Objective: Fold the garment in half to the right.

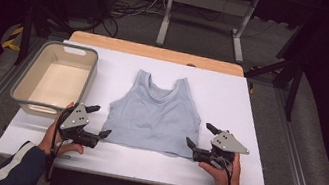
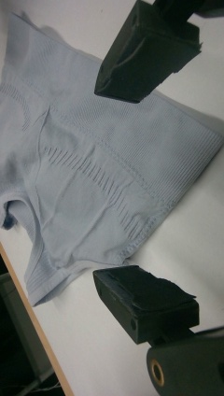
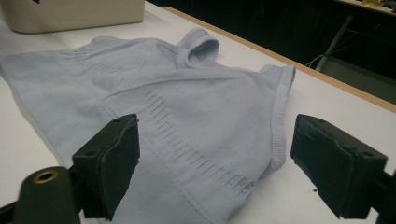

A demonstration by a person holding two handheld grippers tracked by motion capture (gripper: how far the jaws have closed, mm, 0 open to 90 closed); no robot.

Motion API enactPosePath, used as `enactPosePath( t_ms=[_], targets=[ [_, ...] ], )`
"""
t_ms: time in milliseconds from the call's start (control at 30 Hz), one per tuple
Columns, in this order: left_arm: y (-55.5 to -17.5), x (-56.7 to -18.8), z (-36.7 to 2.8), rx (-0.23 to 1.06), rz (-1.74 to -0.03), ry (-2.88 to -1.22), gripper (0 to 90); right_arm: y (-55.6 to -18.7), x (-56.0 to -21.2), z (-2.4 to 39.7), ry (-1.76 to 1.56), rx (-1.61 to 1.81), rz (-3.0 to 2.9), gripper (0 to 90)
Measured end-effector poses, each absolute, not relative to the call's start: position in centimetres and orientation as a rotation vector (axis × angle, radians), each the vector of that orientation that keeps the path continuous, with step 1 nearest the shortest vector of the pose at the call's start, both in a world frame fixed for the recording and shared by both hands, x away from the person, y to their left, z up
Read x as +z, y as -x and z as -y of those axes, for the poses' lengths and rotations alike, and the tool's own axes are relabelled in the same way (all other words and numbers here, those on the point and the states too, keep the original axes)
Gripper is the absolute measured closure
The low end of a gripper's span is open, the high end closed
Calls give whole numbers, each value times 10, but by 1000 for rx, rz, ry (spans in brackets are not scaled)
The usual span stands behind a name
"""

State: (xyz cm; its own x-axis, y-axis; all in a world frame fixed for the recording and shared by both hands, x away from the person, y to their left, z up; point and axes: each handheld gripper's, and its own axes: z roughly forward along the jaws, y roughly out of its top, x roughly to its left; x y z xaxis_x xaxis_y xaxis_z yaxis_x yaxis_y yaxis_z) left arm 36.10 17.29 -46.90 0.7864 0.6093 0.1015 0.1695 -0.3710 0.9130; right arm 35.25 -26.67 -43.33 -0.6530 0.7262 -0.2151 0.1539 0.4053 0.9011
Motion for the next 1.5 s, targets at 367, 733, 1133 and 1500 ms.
enactPosePath(
  t_ms=[367, 733, 1133, 1500],
  targets=[
    [-359, -463, -180, 560, -630, -1920, 130, -360, -424, 249, -723, 1293, -2090, 177],
    [-361, -465, -176, 482, -625, -1939, 143, -388, -409, 221, -768, 1280, -2096, 177],
    [-364, -470, -167, 428, -663, -1980, 138, -425, -390, 180, -789, 1301, -2089, 230],
    [-373, -478, -161, 356, -726, -2036, 147, -472, -383, 146, -800, 1320, -2191, 267]
  ],
)
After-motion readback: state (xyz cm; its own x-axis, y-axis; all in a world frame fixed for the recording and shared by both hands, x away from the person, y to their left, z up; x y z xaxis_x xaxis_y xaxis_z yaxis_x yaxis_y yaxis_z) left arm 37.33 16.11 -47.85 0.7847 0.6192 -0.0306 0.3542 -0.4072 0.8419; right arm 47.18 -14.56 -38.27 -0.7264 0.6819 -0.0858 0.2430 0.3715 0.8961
